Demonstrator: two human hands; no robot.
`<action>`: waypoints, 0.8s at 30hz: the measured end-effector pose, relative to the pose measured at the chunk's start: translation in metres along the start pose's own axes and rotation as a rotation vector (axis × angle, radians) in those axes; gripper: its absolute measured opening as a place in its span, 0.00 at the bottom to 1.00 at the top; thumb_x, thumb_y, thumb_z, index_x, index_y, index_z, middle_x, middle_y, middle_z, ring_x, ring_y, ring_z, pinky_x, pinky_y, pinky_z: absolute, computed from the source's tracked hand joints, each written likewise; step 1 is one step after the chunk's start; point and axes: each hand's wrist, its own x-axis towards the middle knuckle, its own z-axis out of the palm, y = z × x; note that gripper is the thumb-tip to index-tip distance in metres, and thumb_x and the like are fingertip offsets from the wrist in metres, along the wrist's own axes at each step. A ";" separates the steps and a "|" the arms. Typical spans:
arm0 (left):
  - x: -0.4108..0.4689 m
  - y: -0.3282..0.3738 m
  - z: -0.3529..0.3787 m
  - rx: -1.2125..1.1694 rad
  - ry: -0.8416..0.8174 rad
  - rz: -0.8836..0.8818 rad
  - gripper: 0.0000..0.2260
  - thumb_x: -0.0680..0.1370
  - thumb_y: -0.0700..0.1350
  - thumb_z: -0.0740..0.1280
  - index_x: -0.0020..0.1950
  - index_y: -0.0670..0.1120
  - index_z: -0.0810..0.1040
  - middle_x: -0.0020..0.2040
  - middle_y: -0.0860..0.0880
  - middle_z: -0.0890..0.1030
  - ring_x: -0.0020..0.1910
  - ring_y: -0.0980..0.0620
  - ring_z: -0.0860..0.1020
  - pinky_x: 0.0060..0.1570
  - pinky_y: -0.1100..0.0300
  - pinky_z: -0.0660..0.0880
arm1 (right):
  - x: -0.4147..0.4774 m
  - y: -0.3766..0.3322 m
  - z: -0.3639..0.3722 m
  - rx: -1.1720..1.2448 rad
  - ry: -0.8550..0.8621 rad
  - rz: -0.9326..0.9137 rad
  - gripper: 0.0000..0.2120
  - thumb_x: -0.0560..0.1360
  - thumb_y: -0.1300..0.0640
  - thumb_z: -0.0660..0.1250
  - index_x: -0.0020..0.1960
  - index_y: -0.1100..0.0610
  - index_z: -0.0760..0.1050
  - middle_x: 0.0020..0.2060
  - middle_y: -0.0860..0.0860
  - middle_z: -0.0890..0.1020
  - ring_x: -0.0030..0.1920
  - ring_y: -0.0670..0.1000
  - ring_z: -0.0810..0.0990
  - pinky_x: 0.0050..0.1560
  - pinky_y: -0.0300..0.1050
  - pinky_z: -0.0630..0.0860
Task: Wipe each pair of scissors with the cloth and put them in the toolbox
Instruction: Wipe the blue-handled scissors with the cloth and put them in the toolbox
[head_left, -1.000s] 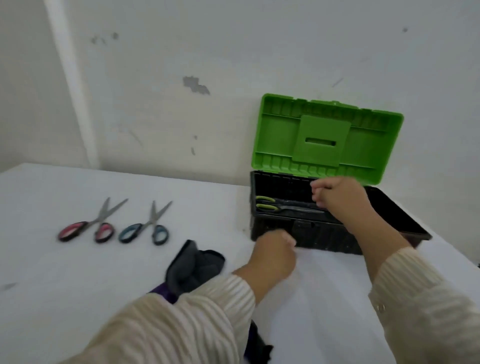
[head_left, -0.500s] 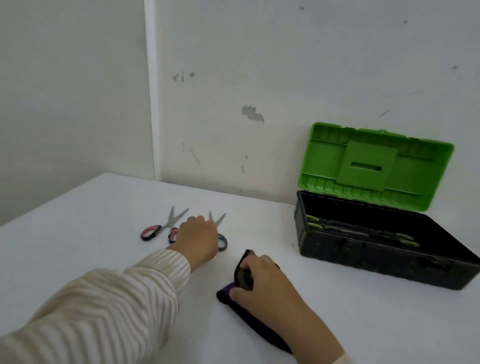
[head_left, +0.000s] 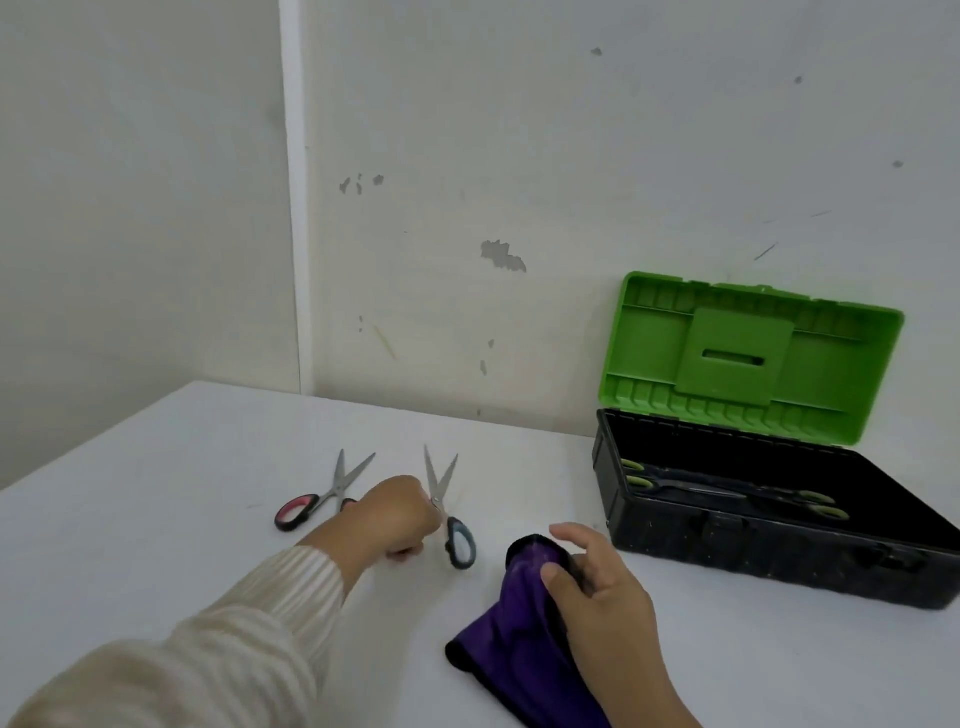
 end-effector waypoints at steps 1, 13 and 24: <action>-0.013 -0.006 -0.001 -0.168 -0.042 0.010 0.06 0.74 0.38 0.61 0.37 0.43 0.73 0.33 0.43 0.77 0.29 0.48 0.75 0.28 0.62 0.69 | -0.001 -0.001 0.000 -0.008 0.009 -0.031 0.17 0.74 0.59 0.65 0.45 0.35 0.72 0.41 0.41 0.81 0.43 0.37 0.77 0.39 0.26 0.71; -0.103 -0.036 0.011 -0.817 -0.274 0.144 0.06 0.77 0.33 0.58 0.45 0.40 0.73 0.35 0.43 0.77 0.27 0.49 0.73 0.25 0.59 0.70 | -0.013 -0.013 0.013 -0.227 -0.103 -0.175 0.08 0.74 0.56 0.66 0.51 0.47 0.79 0.45 0.41 0.79 0.47 0.41 0.76 0.46 0.28 0.68; -0.098 -0.036 0.016 -0.663 -0.200 0.130 0.09 0.78 0.43 0.65 0.42 0.39 0.79 0.28 0.48 0.73 0.20 0.54 0.65 0.21 0.66 0.57 | 0.003 -0.011 -0.019 0.013 0.123 -0.049 0.19 0.74 0.63 0.65 0.57 0.41 0.74 0.43 0.38 0.81 0.49 0.44 0.78 0.56 0.40 0.73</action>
